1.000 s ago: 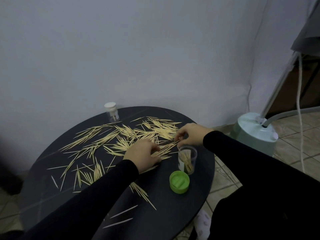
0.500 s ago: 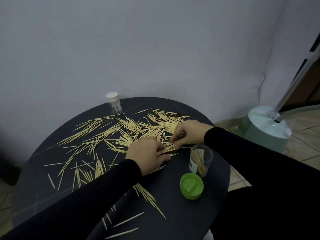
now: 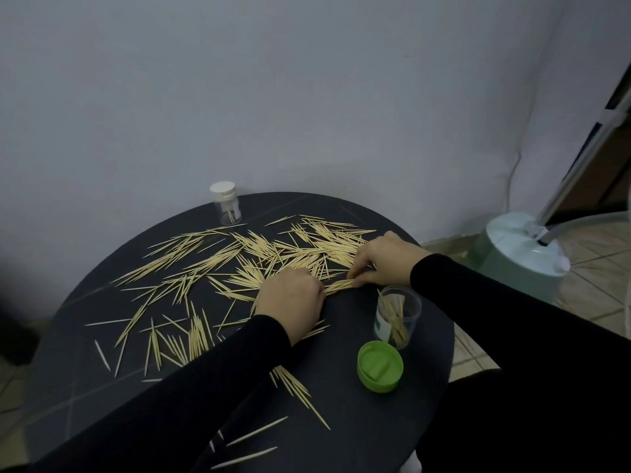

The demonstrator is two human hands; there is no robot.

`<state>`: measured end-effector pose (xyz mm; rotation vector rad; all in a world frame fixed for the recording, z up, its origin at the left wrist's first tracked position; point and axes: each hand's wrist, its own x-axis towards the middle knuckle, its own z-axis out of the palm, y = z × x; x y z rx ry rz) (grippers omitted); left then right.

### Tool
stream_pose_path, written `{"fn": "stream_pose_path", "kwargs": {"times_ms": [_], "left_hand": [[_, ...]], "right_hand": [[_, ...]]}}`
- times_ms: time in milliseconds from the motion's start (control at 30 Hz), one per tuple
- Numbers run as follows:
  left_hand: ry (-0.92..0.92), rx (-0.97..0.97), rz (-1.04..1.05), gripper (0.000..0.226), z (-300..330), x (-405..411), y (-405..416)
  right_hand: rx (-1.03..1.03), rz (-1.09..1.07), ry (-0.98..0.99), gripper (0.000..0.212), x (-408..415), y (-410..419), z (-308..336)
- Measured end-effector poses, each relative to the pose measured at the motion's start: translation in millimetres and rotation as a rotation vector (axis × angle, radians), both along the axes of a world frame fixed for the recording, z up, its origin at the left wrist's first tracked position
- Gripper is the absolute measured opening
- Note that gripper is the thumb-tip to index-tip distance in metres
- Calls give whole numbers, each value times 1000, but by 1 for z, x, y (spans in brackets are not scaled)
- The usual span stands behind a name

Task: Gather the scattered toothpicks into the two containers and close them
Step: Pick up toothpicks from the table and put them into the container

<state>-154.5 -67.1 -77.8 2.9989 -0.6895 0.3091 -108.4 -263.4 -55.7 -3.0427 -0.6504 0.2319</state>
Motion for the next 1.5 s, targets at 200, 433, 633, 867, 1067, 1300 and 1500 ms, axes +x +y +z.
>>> {"fn": "stream_pose_path", "kwargs": {"times_ms": [200, 433, 633, 867, 1067, 1300, 1500], "left_hand": [[-1, -2, 4, 32, 1, -1, -1], [16, -49, 34, 26, -2, 3, 1], [-8, -69, 54, 26, -2, 7, 4], [-46, -39, 55, 28, -2, 5, 4], [-65, -102, 80, 27, 1, 5, 5], [-29, -281, 127, 23, -1, 7, 7], [77, -502, 173, 20, 6, 5, 3]], "right_hand": [[37, -23, -17, 9, -1, -1, -3], [40, -81, -12, 8, -4, -1, -6], [76, -109, -24, 16, -8, -3, -3], [88, -138, -65, 16, -16, -7, 2], [190, -182, -145, 17, -30, -14, 10], [677, -331, -52, 10, -42, -17, 16], [866, -344, -48, 16, -53, -17, 29]]}}
